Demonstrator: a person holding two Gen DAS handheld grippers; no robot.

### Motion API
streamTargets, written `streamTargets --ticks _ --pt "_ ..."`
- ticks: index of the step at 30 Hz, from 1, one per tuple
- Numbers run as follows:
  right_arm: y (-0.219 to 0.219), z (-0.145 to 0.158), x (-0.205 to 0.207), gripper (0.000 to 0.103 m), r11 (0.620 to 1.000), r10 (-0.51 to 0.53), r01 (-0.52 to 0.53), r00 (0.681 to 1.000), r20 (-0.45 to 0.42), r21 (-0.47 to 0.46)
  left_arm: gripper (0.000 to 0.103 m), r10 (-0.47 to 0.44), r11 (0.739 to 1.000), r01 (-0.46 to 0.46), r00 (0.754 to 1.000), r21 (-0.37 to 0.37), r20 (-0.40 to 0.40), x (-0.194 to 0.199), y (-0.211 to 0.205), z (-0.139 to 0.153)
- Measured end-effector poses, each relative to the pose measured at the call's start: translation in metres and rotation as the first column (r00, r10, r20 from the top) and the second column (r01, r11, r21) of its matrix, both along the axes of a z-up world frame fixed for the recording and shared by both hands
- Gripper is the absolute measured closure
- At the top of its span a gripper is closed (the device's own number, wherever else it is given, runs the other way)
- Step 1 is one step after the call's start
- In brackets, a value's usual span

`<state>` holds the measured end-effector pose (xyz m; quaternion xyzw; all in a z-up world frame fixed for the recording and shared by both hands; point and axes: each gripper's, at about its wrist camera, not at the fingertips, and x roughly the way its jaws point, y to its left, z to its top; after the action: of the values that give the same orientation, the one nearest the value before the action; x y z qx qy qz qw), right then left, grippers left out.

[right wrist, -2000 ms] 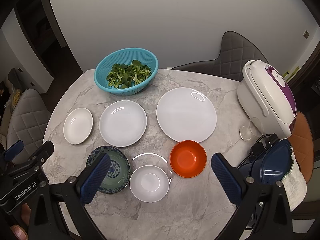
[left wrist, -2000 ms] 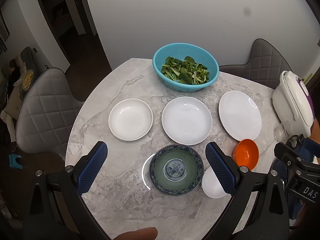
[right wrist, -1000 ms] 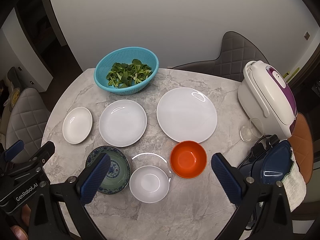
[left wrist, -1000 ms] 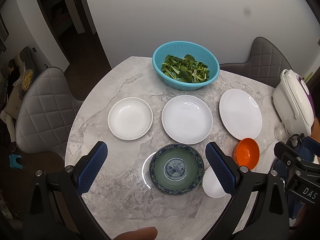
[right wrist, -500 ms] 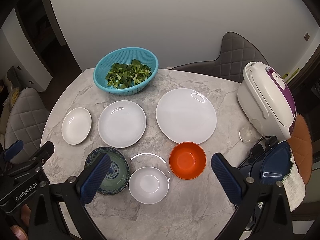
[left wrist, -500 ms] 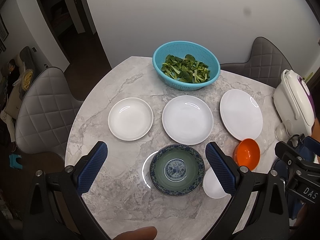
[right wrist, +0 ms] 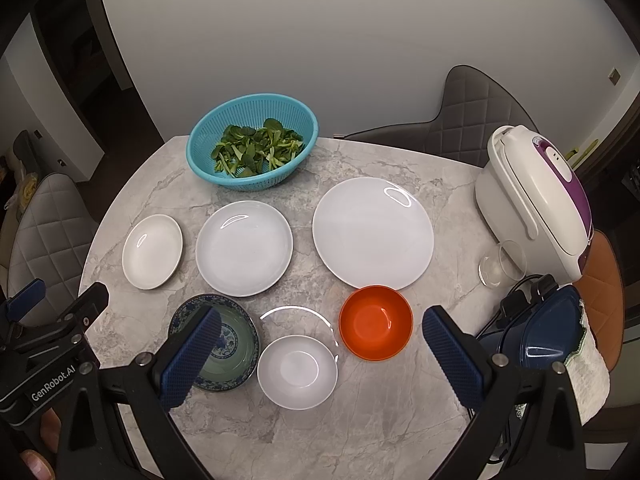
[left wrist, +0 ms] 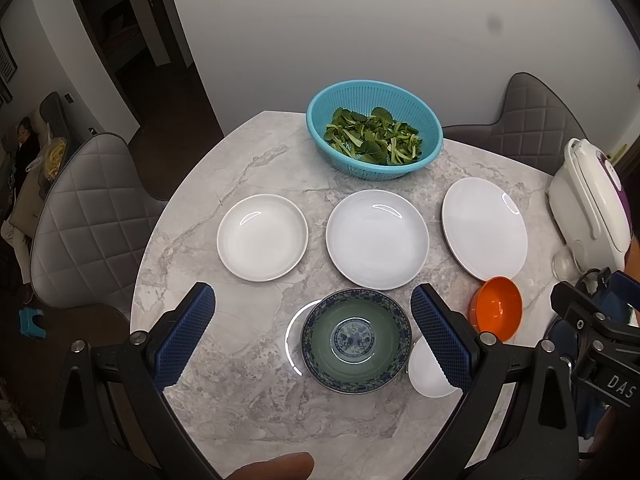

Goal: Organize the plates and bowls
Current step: 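Move both grippers toward the large white plate's rim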

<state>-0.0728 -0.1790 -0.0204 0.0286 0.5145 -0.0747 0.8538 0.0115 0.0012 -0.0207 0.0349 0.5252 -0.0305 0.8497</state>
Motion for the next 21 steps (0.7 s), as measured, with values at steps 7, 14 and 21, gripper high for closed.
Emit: streamTargets --ticks 7,14,21 --pt "0.001 0.000 0.000 0.000 1.000 -0.001 0.001 1.000 0.000 -0.002 0.003 0.000 1.000 0.000 1.000 0.000 -0.004 0.001 0.001 -0.001" --pt "-0.005 -0.005 0.004 0.000 1.000 -0.014 0.014 1.000 -0.006 0.002 0.004 -0.023 1.000 0.023 1.000 -0.016 -0.020 0.004 0.006 -0.012" --pt "-0.036 -0.001 -0.032 0.001 0.988 -0.028 -0.008 0.974 0.225 0.156 0.006 -0.153 0.961 0.128 0.985 -0.245 -0.083 -0.013 0.014 -0.059"
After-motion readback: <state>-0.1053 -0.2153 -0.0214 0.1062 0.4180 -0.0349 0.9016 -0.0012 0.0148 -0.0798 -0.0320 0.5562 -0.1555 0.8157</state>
